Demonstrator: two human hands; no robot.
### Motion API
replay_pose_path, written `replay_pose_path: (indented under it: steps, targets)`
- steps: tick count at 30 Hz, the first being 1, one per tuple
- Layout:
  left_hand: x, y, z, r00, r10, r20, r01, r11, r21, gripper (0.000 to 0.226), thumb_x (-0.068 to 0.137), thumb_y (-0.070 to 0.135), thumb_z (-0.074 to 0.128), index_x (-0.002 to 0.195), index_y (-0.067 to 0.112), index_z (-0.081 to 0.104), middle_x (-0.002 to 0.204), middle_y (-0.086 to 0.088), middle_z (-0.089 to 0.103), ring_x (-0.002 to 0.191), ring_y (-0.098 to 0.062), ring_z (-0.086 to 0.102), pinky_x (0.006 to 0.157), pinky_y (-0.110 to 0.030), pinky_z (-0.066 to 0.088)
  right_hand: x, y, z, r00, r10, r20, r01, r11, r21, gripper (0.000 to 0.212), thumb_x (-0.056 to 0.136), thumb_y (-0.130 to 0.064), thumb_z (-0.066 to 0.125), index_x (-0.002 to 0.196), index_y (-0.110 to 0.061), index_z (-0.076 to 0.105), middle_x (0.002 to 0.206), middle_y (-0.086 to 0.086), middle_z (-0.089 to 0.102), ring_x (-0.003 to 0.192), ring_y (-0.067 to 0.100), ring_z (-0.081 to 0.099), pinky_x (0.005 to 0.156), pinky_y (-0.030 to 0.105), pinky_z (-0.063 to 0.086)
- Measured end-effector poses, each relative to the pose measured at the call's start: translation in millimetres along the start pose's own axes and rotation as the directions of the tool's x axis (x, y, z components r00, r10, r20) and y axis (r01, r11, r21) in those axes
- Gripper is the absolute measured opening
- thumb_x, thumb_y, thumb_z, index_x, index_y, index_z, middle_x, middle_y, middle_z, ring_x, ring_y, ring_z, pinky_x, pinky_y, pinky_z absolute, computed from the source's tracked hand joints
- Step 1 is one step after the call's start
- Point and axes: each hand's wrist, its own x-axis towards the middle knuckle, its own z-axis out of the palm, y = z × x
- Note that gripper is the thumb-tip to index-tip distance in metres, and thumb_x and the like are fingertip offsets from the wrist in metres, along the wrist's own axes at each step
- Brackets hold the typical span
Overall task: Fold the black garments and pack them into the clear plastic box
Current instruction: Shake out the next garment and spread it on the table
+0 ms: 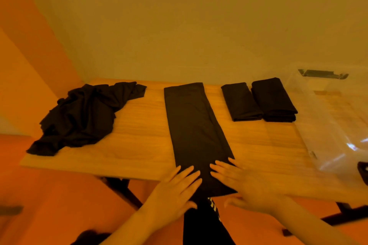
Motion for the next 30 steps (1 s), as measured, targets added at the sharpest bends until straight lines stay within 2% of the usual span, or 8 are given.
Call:
replay_pose_path:
  steps: [3, 6, 9, 14, 17, 19, 23, 30]
  targets:
    - [-7.8, -0.7, 9.7, 0.995, -0.006, 0.097, 0.002, 0.999, 0.047, 0.088, 0.054, 0.044, 0.084, 0.130, 0.020, 0.048, 0.129, 0.000, 0.059, 0.122, -0.018, 0.053, 0.099, -0.037, 0.041, -5.4, -3.3, 9.7, 0.995, -0.076, -0.062, 0.069, 0.993, -0.101, 0.069, 0.085, -0.062, 0.039, 0.141, -0.025, 0.025, 0.132, -0.012, 0.053, 0.124, 0.005, 0.040, 0.094, 0.030, 0.046]
    - [-9.2, -3.7, 12.9, 0.998, 0.013, -0.062, -0.010, 0.999, 0.052, 0.067, 0.069, 0.013, 0.063, 0.131, 0.021, 0.039, 0.126, -0.001, 0.061, 0.121, -0.022, 0.053, 0.099, -0.034, 0.044, -6.0, -2.3, 21.4, 0.993, -0.047, -0.108, 0.036, 0.994, -0.099, 0.117, 0.051, -0.036, 0.087, 0.146, -0.019, 0.021, 0.128, -0.003, 0.058, 0.119, 0.010, 0.053, 0.093, 0.028, 0.045]
    - [-5.6, -1.3, 1.7, 0.993, 0.045, -0.113, -0.044, 0.999, 0.014, 0.055, 0.072, 0.014, 0.061, 0.126, 0.023, 0.051, 0.117, 0.000, 0.067, 0.110, -0.020, 0.062, 0.087, -0.031, 0.052, -10.8, -9.2, 26.5, 0.973, -0.089, -0.213, 0.050, 0.982, -0.182, 0.086, 0.039, -0.026, 0.093, 0.119, -0.020, 0.061, 0.117, 0.001, 0.066, 0.108, 0.013, 0.062, 0.086, 0.027, 0.050]
    - [-4.7, 6.2, -18.4, 0.989, -0.118, -0.092, 0.103, 0.982, -0.160, 0.050, 0.052, 0.011, 0.081, 0.101, 0.021, 0.073, 0.108, 0.003, 0.070, 0.102, -0.012, 0.066, 0.084, -0.031, 0.055, -21.4, -12.7, 27.6, 0.938, -0.079, -0.338, 0.041, 0.992, -0.119, 0.063, 0.045, -0.027, 0.092, 0.104, -0.021, 0.071, 0.108, -0.001, 0.070, 0.099, 0.011, 0.066, 0.082, 0.023, 0.052]
    - [-8.4, 12.1, -28.9, 0.924, -0.381, -0.028, 0.327, 0.829, -0.454, 0.046, 0.088, 0.002, 0.042, 0.129, 0.018, 0.054, 0.135, 0.000, 0.053, 0.126, -0.014, 0.048, 0.107, -0.026, 0.036, -24.0, -20.9, 13.8, 0.947, 0.091, -0.309, -0.043, 0.986, 0.160, 0.048, 0.063, -0.019, 0.085, 0.107, -0.023, 0.069, 0.110, -0.006, 0.068, 0.101, 0.007, 0.065, 0.085, 0.016, 0.048]
    - [-13.9, 14.9, -34.0, 0.888, -0.459, 0.014, 0.386, 0.730, -0.564, 0.045, 0.089, 0.013, 0.031, 0.125, 0.018, 0.057, 0.118, -0.005, 0.063, 0.108, -0.014, 0.058, 0.091, -0.026, 0.045, -26.9, -23.0, 1.3, 0.941, 0.232, -0.246, -0.130, 0.920, 0.370, 0.033, 0.083, -0.019, 0.067, 0.116, -0.023, 0.064, 0.112, -0.008, 0.066, 0.104, 0.005, 0.061, 0.089, 0.008, 0.041]
    - [-19.9, 12.1, -47.5, 0.839, -0.543, 0.014, 0.370, 0.553, -0.746, 0.032, 0.093, 0.004, 0.044, 0.090, 0.029, 0.063, 0.066, 0.007, 0.053, 0.057, 0.000, 0.051, 0.051, -0.014, 0.034, -23.2, -26.2, -19.7, 0.906, 0.411, -0.098, -0.206, 0.633, 0.746, 0.017, 0.085, -0.014, 0.064, 0.097, -0.026, 0.067, 0.084, -0.015, 0.062, 0.081, 0.002, 0.059, 0.066, 0.010, 0.045]
    - [21.1, -30.8, -91.6, 0.662, -0.743, 0.101, 0.238, 0.080, -0.968, 0.025, 0.095, 0.010, 0.049, 0.084, 0.029, 0.061, 0.081, 0.006, 0.063, 0.074, 0.001, 0.063, 0.069, -0.015, 0.051, 36.8, -9.6, -81.4, 0.842, 0.523, -0.132, -0.074, 0.355, 0.932, 0.025, 0.091, -0.007, 0.054, 0.115, -0.011, 0.059, 0.099, -0.003, 0.062, 0.087, 0.003, 0.059, 0.067, 0.011, 0.051]
